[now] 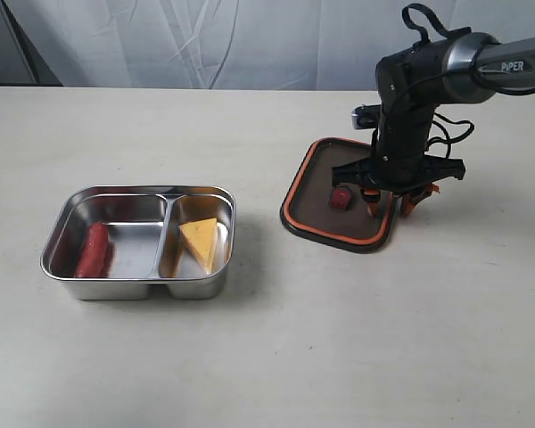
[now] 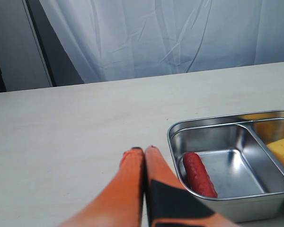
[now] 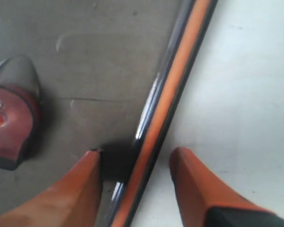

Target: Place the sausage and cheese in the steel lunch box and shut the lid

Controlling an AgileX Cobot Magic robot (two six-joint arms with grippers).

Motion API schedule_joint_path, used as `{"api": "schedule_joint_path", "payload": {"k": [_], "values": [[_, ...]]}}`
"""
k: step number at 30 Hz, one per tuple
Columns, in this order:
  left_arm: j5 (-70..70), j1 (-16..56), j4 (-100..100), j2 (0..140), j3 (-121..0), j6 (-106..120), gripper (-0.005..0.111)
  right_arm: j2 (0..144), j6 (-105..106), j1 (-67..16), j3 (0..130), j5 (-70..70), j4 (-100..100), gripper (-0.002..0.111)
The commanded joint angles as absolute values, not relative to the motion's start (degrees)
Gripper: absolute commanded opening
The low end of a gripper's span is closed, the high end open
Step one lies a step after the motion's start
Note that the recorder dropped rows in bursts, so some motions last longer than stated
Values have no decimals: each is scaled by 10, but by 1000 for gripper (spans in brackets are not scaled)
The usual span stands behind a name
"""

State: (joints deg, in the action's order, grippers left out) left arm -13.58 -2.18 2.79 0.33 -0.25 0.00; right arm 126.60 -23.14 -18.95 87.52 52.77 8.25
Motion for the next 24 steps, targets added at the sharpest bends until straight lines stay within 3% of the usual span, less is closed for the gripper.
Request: {"api": "schedule_joint_path", "payload": {"k": [1, 10, 24], "values": [[-136, -22, 27, 0, 0, 0, 0, 1276, -240, -187, 878, 538, 87, 43], [-136, -22, 27, 0, 0, 0, 0, 1284, -240, -187, 878, 545, 90, 0], [-136, -22, 27, 0, 0, 0, 0, 1189, -227, -187, 878, 506, 138, -1]]}}
